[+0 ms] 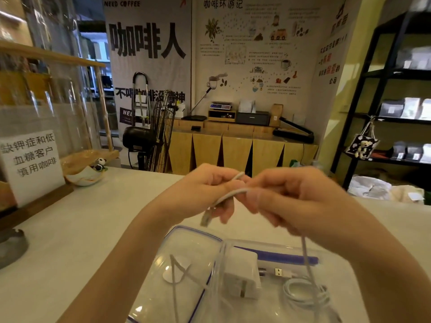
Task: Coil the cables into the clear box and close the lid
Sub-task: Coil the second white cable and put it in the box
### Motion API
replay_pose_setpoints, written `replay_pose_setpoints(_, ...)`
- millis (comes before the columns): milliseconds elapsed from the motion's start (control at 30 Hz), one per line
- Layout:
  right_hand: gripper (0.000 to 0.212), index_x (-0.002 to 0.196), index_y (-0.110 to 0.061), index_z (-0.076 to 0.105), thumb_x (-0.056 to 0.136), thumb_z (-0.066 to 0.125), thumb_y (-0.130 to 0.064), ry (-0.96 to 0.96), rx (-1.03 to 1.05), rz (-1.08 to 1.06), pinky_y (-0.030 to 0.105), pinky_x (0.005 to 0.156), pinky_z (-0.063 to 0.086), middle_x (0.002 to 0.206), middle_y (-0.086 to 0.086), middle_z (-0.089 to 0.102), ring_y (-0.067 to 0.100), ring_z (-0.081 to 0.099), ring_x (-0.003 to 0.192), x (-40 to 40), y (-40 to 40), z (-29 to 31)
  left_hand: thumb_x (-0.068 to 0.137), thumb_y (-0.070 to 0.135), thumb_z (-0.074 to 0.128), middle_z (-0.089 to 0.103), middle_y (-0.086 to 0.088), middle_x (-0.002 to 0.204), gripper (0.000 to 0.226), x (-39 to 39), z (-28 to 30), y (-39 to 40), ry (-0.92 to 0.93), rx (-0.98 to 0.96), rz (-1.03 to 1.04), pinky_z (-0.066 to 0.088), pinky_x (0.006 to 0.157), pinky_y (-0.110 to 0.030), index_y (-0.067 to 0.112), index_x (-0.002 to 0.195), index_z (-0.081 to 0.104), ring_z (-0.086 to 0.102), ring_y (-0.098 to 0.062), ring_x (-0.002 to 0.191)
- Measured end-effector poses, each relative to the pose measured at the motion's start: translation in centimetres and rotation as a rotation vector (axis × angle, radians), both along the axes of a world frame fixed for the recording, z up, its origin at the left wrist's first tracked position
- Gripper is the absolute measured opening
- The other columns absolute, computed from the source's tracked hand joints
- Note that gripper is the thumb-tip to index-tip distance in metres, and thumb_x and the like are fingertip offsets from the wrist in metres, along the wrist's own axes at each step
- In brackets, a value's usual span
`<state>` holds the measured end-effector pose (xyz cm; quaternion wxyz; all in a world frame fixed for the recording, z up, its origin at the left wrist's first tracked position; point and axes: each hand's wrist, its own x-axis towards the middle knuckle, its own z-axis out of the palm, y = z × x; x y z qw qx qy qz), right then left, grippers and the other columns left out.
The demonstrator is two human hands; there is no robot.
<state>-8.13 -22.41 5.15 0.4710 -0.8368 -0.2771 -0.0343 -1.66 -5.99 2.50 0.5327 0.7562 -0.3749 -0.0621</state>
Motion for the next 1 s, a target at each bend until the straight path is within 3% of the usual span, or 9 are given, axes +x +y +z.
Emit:
replay_pose_setpoints(133,0.016,0.078,-0.019,0.072,0.071,0.060,-0.027,-0.128,0.275,-0.095,0.010,0.035,0.030,0.042,-0.002,0.054,0.004,0.040,0.035,1.3,-1.6,0.0,0.090,0.030,0.036,0.059,0.006,0.051,0.037,-0.5,0.1,-0.2,0.335,-0.196,-0.310,0.022,0.039,-0.017,0.012,0.092,0.068,0.033,-0.002,0.033)
replay_pose_setpoints(233,0.016,0.078,-0.017,0.072,0.070,0.061,-0.024,-0.122,0.535,-0.099,0.012,0.033,0.029,0.044,-0.003,0.054,0.005,0.038,0.034,2.4,-1.4,-0.8,0.090,0.039,0.036,0.055,0.008,0.050,0.046,-1.0,0.3,-0.2,0.440,-0.229,-0.524,0.023,0.038,-0.017,0.003,0.098,0.064,0.028,-0.005,0.035)
replay_pose_setpoints(333,0.017,0.082,-0.016,0.071,0.072,0.061,-0.025,-0.037,0.678,-0.105,0.014,0.033,0.028,0.045,-0.005,0.053,0.005,0.035,0.034,3.0,-0.6,-1.7,0.090,0.028,0.035,0.055,0.004,0.050,0.039,-1.3,0.8,-0.6,0.592,-0.455,-0.603,0.031,0.038,-0.014,-0.003,0.096,0.059,0.029,-0.005,0.036)
replay_pose_setpoints(467,0.019,0.092,-0.014,0.069,0.083,0.054,-0.022,0.194,0.655,-0.059,0.014,0.031,0.028,0.048,-0.005,0.051,0.004,0.034,0.034,3.3,1.0,-2.9,0.096,0.016,0.033,0.061,-0.013,0.070,0.036,-0.8,1.2,-0.3,0.767,-0.830,-0.778,0.033,0.050,-0.019,-0.012,0.114,0.046,0.040,-0.014,0.048)
replay_pose_setpoints(533,0.020,0.100,-0.018,0.067,0.088,0.051,-0.020,0.300,0.552,-0.035,0.014,0.030,0.028,0.048,-0.004,0.053,0.005,0.036,0.032,3.1,1.9,-3.3,0.095,0.017,0.035,0.061,-0.013,0.072,0.038,-0.5,1.2,0.0,0.758,-0.944,-0.732,0.036,0.052,-0.020,-0.011,0.121,0.042,0.051,-0.016,0.053)
replay_pose_setpoints(600,0.020,0.104,-0.022,0.062,0.092,0.046,-0.021,0.346,0.375,-0.015,0.015,0.030,0.028,0.053,-0.001,0.057,0.006,0.038,0.031,2.7,2.5,-3.7,0.091,0.018,0.041,0.059,-0.004,0.064,0.038,-0.1,1.0,-0.1,0.660,-1.011,-0.515,0.038,0.048,-0.016,-0.007,0.119,0.045,0.050,-0.009,0.048)
replay_pose_setpoints(767,0.020,0.105,-0.013,0.058,0.093,0.044,-0.019,0.387,0.170,0.062,0.016,0.030,0.027,0.052,-0.004,0.049,0.005,0.033,0.028,2.4,2.4,-3.3,0.092,0.020,0.035,0.058,0.005,0.056,0.032,1.2,0.3,-0.3,0.296,-0.895,0.015,0.038,0.041,-0.012,0.001,0.113,0.051,0.041,-0.002,0.040)
replay_pose_setpoints(933,0.021,0.106,-0.010,0.061,0.092,0.046,-0.015,0.435,0.035,0.115,0.014,0.029,0.027,0.049,-0.004,0.040,0.004,0.030,0.027,2.3,1.8,-2.9,0.095,0.017,0.033,0.064,0.003,0.060,0.026,1.2,0.1,-0.5,0.260,-0.994,0.142,0.043,0.045,-0.014,0.006,0.106,0.053,0.045,-0.003,0.043)
replay_pose_setpoints(1000,0.022,0.109,-0.013,0.059,0.092,0.046,-0.015,0.378,-0.045,0.103,0.014,0.030,0.028,0.047,-0.005,0.039,0.005,0.029,0.027,2.3,1.9,-2.9,0.095,0.017,0.034,0.068,0.002,0.062,0.024,1.3,-0.2,-0.7,0.199,-0.915,0.207,0.046,0.049,-0.014,0.011,0.103,0.055,0.048,-0.004,0.045)
